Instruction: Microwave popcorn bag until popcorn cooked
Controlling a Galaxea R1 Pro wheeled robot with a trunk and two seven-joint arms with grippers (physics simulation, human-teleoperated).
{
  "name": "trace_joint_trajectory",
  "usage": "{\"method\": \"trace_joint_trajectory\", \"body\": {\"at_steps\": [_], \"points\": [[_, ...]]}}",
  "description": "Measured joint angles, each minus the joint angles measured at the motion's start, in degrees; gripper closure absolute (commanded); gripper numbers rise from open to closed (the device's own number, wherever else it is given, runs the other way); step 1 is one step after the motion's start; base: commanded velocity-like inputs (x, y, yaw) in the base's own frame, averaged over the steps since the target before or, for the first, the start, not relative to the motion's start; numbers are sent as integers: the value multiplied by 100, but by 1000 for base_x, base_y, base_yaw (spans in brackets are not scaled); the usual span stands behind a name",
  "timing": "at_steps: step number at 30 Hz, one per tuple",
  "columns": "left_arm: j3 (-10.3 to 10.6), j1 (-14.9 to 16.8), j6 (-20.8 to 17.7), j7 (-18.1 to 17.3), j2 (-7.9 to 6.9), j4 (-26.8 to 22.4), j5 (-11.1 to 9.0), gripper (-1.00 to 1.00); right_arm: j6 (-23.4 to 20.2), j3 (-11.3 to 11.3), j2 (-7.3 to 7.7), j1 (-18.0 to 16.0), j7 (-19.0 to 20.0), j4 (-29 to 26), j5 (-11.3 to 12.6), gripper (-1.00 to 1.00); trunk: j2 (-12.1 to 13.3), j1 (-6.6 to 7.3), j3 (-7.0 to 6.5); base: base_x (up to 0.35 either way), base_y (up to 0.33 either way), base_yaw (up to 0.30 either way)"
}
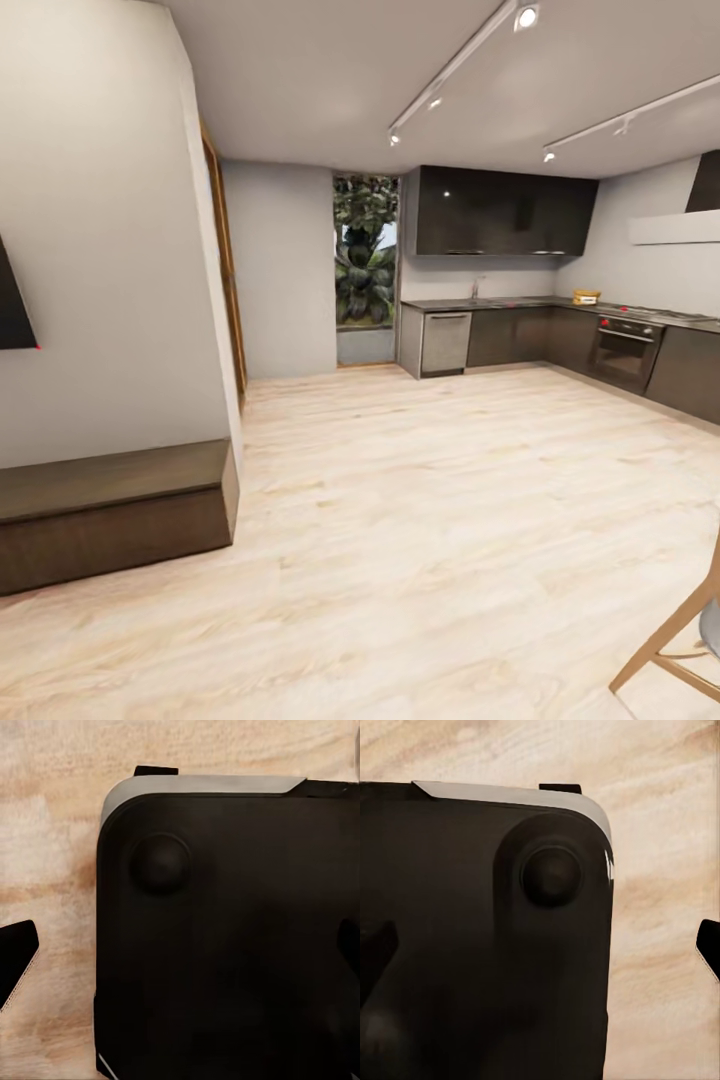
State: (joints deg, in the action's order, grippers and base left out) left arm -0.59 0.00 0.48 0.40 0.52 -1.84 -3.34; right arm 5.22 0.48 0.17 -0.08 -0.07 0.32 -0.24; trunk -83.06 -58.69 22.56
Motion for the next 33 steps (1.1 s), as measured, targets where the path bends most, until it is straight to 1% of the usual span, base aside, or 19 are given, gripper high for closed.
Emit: {"method": "trace_joint_trajectory", "body": {"at_steps": [20,21,22,23,24,25,27,33], "points": [[-2,0,16,5,-6,-10,-17,-100,9,0,9,0,-1,0,0,-100,0,0,0,323,0,0],[-17,0,16,7,-15,-32,-106,-100,9,0,9,0,-1,0,0,-100,0,0,0,323,0,0],[-48,1,13,7,-21,-120,-288,-100,9,0,9,0,-1,0,0,-100,0,0,0,323,0,0],[-72,1,10,8,-29,-251,-579,-100,9,0,9,0,-1,0,0,-100,0,0,0,323,0,0],[-80,0,9,8,-49,-306,-726,-100,9,0,9,0,-1,0,0,-100,0,0,0,323,0,0],[-84,0,9,8,-69,-325,-803,-100,9,0,9,0,-1,0,0,-100,0,0,0,323,0,0],[-87,0,8,8,-83,-338,-862,-100,9,0,13,0,-1,0,0,-100,0,0,0,323,0,0],[-88,0,14,8,-89,-349,-888,-100,14,-4,26,0,-1,0,7,-100,0,0,0,323,0,0]]}}
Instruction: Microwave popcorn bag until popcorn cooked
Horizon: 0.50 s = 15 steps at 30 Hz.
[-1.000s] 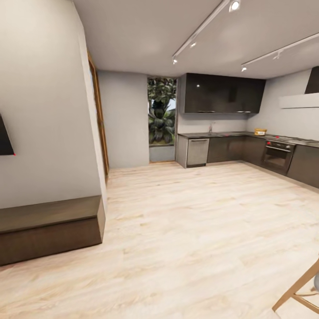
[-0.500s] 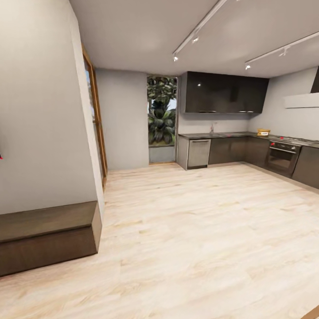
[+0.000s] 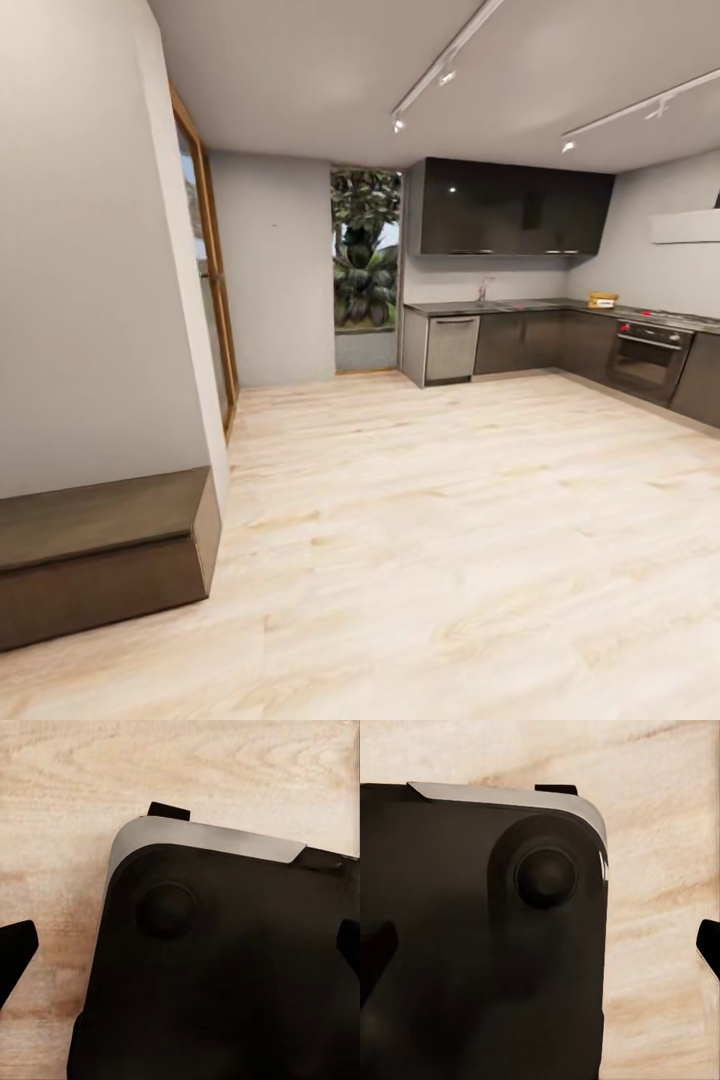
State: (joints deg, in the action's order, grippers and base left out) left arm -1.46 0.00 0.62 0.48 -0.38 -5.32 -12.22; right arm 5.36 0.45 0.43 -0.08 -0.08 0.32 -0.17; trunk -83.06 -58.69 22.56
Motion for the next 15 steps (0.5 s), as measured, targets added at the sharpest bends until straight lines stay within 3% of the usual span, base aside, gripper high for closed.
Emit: {"method": "trace_joint_trajectory", "body": {"at_steps": [15], "points": [[2,0,-5,0,10,59,5,-100,4,-3,0,0,0,0,-6,-100,0,0,0,323,0,0]]}}
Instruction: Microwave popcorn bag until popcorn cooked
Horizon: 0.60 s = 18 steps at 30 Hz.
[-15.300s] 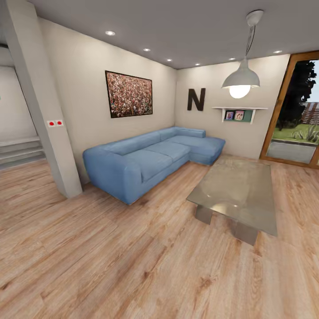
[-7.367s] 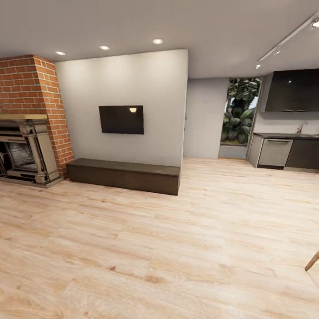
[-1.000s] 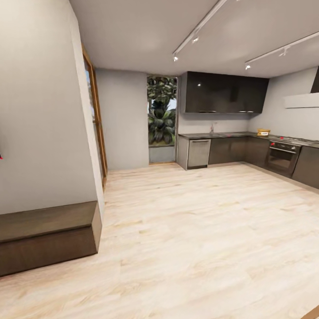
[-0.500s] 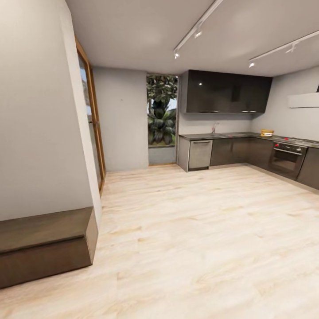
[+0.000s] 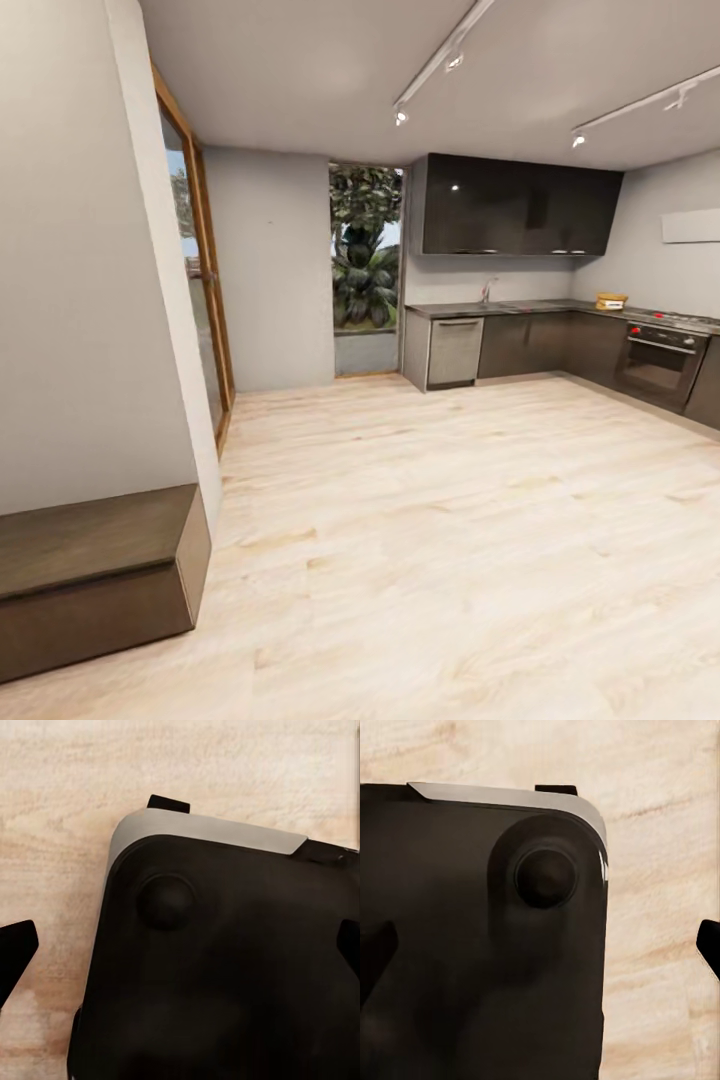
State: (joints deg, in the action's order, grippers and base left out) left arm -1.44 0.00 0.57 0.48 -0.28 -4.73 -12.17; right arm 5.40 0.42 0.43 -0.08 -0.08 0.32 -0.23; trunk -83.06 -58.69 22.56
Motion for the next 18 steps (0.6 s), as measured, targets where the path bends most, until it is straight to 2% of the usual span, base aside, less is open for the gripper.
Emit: {"method": "trace_joint_trajectory", "body": {"at_steps": [18], "points": [[-3,0,7,0,1,1,0,-100,9,4,7,0,0,0,1,-100,0,0,0,321,0,-8]]}}
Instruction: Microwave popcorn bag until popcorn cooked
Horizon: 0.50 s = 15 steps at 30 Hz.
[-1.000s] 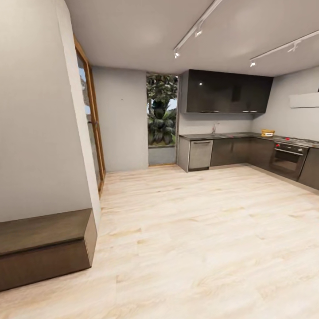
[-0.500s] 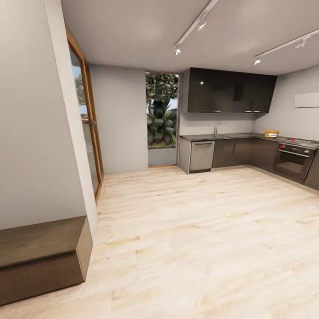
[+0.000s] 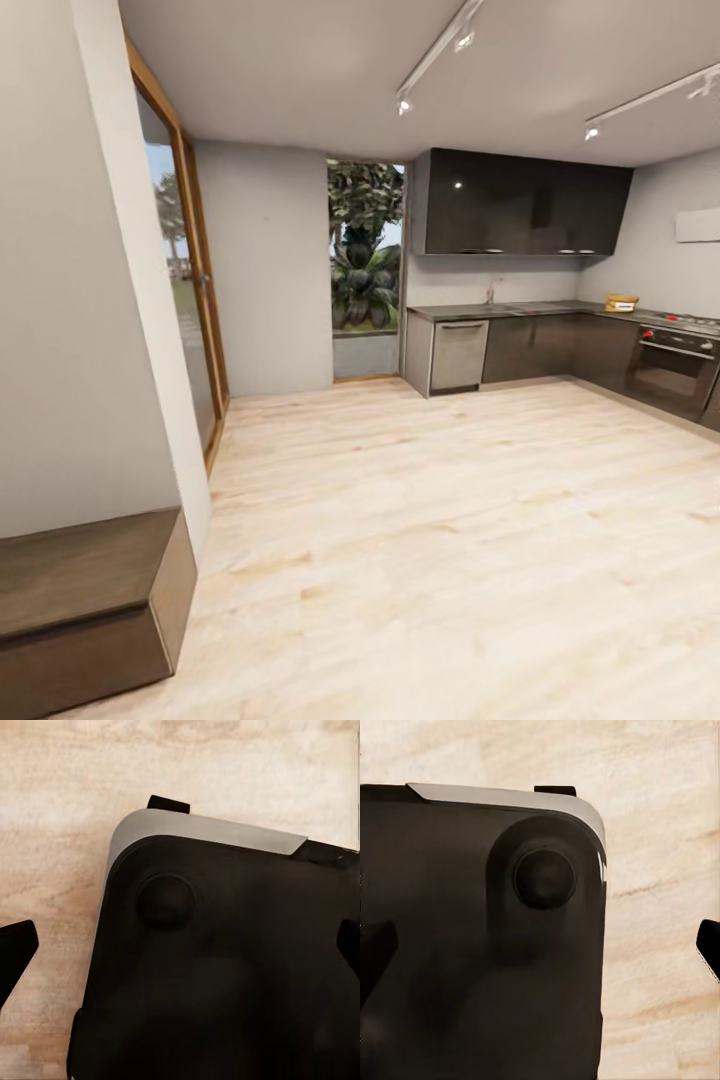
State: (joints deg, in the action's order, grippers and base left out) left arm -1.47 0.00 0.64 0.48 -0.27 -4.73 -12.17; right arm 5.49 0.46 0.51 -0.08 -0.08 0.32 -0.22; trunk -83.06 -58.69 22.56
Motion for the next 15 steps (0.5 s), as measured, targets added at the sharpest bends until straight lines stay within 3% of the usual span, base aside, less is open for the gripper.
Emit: {"method": "trace_joint_trajectory", "body": {"at_steps": [15], "points": [[-12,0,0,0,-9,-52,-1,-100,10,-5,-15,1,0,0,38,-100,1,-4,0,24,0,-256]]}}
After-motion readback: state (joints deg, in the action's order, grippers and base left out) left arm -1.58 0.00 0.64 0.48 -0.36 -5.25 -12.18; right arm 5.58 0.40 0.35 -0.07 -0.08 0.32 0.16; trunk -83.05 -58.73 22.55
